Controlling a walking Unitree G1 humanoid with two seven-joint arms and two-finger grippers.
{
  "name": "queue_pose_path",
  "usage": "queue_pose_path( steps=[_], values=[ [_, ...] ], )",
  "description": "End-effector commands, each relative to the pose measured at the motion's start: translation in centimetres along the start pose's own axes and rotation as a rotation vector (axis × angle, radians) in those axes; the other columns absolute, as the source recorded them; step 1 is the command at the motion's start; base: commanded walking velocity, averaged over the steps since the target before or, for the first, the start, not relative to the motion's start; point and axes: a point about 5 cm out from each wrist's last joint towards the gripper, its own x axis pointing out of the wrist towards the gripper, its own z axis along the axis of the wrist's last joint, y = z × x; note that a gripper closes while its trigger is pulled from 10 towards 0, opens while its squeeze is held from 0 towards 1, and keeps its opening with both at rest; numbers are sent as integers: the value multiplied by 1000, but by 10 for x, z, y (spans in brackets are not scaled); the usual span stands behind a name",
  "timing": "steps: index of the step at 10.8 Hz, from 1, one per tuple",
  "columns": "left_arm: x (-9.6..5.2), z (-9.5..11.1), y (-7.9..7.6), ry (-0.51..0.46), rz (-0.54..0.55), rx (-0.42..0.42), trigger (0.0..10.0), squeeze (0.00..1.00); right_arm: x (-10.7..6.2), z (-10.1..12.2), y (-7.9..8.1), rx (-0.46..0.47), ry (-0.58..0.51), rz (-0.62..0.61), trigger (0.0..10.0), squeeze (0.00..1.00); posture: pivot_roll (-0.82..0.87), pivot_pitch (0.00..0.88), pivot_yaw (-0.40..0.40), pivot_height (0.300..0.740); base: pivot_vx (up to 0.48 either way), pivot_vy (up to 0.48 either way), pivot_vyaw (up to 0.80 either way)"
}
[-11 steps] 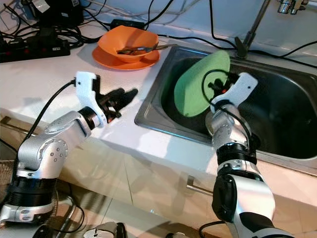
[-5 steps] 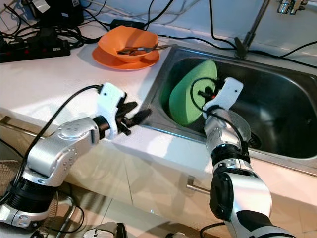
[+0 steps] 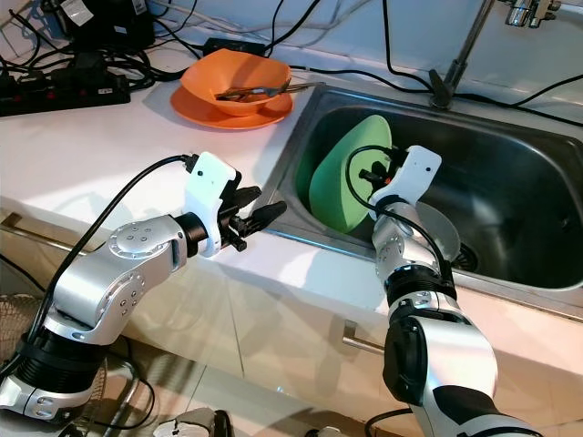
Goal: Kitchen organization
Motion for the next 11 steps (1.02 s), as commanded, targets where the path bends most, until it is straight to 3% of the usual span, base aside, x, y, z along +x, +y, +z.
queue_pose_path(
  steps=[1, 2, 3, 4, 6, 8, 9, 10, 11],
  values=[
    [1, 5, -3, -4, -14, 17, 10000, 0, 3, 8, 8, 2, -36, 31, 10000, 0, 146, 67, -27, 740, 0, 0, 0],
    [1, 4, -2, -2, -12, 17, 10000, 0, 3, 8, 8, -5, -34, 32, 10000, 769, 145, 67, -27, 740, 0, 0, 0],
    [1, 4, -2, -1, -12, 17, 10000, 0, 2, 7, 7, -17, -36, 29, 10000, 965, 145, 66, -26, 740, 0, 0, 0],
    [1, 3, -3, 1, -15, 19, 10000, 0, 2, 7, 8, -31, -37, 30, 10000, 0, 145, 66, -25, 740, 0, 0, 0],
    [1, 2, -4, 7, -17, 20, 10000, 0, 2, 6, 7, -35, -35, 25, 10000, 0, 146, 67, -26, 740, 0, 0, 0],
    [0, 1, -3, 13, -15, 18, 10000, 0, 1, 6, 4, -102, -37, 12, 10000, 0, 146, 67, -25, 740, 0, 0, 0],
    [0, 0, -3, 16, -15, 18, 10000, 0, 1, 6, 2, -150, -41, 3, 10000, 906, 144, 66, -23, 740, 0, 0, 0],
    [1, -1, -3, 19, -16, 17, 10000, 0, 1, 6, 1, -210, -45, -2, 10000, 188, 143, 67, -22, 740, 0, 0, 0],
    [1, -1, -3, 21, -19, 17, 10000, 0, 0, 4, 1, -251, -44, 0, 10000, 0, 143, 68, -21, 740, 0, 0, 0]
  ],
)
